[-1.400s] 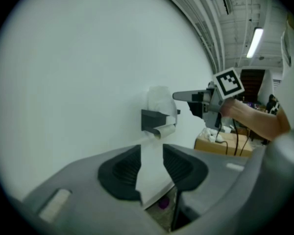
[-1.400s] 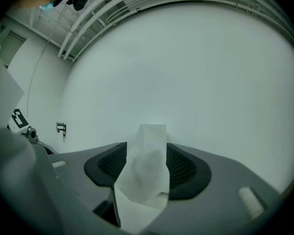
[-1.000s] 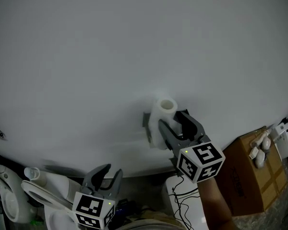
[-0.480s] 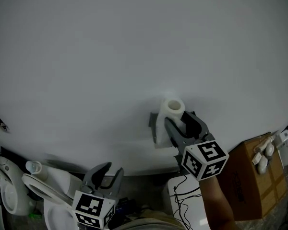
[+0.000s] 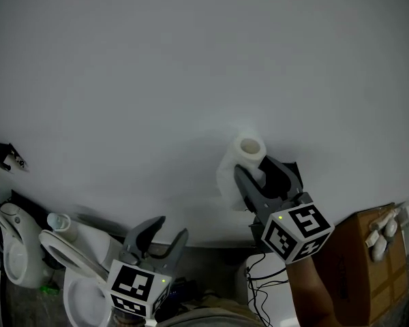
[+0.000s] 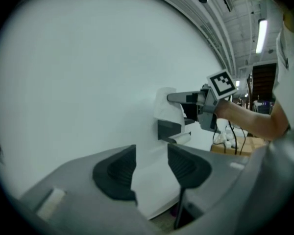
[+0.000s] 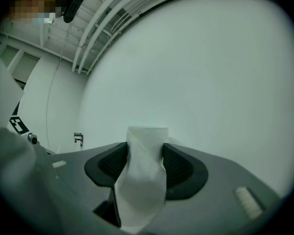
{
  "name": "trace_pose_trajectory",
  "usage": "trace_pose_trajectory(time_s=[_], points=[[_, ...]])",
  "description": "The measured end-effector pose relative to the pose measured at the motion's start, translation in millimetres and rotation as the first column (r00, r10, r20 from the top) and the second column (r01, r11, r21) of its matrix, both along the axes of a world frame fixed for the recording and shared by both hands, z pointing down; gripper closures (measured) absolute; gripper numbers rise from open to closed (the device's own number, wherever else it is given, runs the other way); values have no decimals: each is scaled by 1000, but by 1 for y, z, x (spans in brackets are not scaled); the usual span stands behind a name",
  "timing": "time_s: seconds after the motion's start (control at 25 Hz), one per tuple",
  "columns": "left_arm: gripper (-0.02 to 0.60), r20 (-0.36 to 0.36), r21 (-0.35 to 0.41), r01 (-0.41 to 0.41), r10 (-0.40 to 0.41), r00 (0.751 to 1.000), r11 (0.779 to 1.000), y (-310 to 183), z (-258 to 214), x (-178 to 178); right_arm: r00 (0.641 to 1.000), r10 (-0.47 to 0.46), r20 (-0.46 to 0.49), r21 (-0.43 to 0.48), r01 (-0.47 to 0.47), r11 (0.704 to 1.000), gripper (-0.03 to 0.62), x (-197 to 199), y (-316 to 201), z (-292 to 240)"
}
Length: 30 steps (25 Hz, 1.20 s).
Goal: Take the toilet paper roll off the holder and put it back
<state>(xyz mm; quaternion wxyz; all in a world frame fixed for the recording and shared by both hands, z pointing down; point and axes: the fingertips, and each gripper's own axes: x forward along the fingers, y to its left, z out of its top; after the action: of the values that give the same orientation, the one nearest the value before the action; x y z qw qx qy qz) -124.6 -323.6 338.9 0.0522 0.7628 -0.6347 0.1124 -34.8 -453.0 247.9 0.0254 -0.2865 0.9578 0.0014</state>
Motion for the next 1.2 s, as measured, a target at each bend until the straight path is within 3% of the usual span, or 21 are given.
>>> trace_pose_trajectory(time_s=[0.24,0.4,0.52,0.88,1.2], points=[[344,0,25,48,-48,999,999,20,-9,-20,987,-162,3,3,162,987,359,-53,37,-1],[342,5,44,135,-136,991,990,49,-6,-67,963,-268,-2,7,268,963,359,-115,77,6],[336,5,53,183,-184,983,982,51,-14,-66,938,-345,3,-2,345,938,359,-125,90,5],[296,-10,13,335,-335,942,942,93,-3,-100,821,-570,-8,-40,570,821,359,-185,168,23],[281,25,-6,423,-423,906,906,124,16,-127,715,-699,-25,-82,695,714,359,-219,225,43]])
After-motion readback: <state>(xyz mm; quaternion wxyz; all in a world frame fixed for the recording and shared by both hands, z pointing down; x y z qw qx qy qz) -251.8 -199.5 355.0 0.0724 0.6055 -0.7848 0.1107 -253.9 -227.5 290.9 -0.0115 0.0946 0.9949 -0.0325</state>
